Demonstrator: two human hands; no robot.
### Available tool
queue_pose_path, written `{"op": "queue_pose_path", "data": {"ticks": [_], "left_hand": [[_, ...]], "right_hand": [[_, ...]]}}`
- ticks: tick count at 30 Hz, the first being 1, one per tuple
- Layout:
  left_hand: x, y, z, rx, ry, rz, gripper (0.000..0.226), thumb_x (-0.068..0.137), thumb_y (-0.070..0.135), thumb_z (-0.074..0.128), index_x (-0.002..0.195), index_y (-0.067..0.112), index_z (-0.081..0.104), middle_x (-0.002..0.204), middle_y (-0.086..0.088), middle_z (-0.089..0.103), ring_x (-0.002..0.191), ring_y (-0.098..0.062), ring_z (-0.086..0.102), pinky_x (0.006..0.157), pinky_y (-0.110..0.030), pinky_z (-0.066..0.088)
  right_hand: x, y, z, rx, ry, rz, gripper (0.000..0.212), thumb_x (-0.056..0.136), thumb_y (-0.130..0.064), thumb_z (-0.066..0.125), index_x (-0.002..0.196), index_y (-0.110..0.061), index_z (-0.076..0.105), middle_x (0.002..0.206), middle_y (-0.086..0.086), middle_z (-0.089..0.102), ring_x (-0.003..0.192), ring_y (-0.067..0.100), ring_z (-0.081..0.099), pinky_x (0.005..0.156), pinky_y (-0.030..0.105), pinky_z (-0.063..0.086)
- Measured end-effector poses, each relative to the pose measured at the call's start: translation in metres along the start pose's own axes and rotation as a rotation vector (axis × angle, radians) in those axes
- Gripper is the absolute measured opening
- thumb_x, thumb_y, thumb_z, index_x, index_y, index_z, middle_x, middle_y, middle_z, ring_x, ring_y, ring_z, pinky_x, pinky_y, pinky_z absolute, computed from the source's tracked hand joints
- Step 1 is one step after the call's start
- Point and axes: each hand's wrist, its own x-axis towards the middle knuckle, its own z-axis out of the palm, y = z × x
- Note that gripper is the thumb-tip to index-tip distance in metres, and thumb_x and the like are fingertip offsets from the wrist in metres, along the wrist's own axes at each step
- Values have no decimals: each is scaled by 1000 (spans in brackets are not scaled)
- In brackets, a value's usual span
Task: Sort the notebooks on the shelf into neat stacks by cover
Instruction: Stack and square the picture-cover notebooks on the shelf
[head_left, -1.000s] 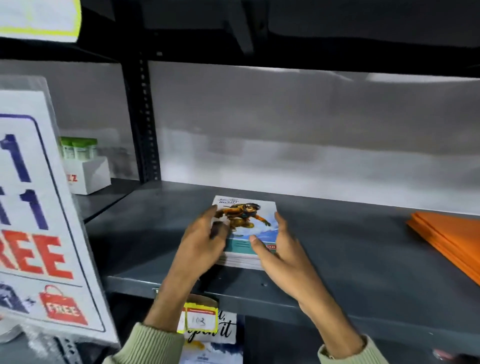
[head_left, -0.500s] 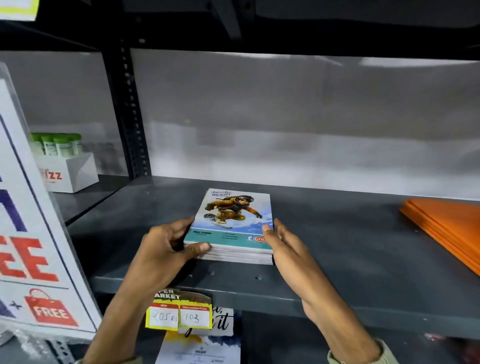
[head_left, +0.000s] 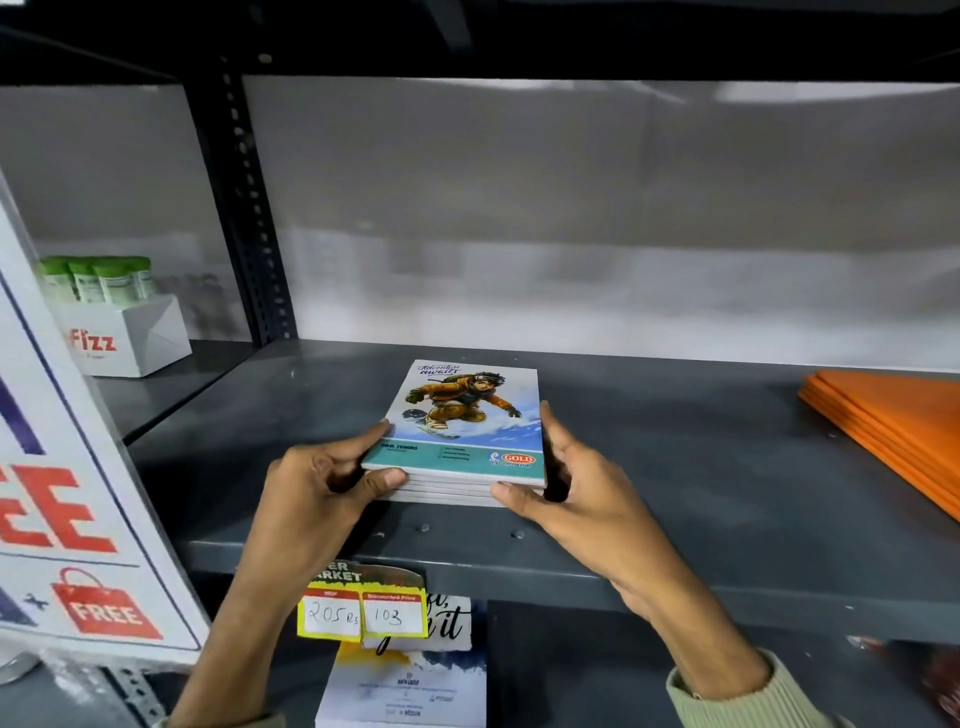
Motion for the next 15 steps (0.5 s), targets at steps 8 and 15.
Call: {"op": "queue_pose_path", "data": {"ticks": [8,15], "left_hand": [[1,-6,5,54,67,83,43,74,21,77,117,22,71,108,9,73,93,19,62,80,-5,51],[3,-9,8,30,134,64,35,72,14,80,107,19,75,100,3,76,81,24,60,73,1,48]], "right_hand": [[1,-5,4,-274,-4,-83,72,90,-41,60,152,-34,24,136,-12,58,121,14,52,94,25,47],[3,-5,4,-302,22,-121,64,94,-42,53,152,-32,28,136,-8,58,116,14,54,89,20,49]]}}
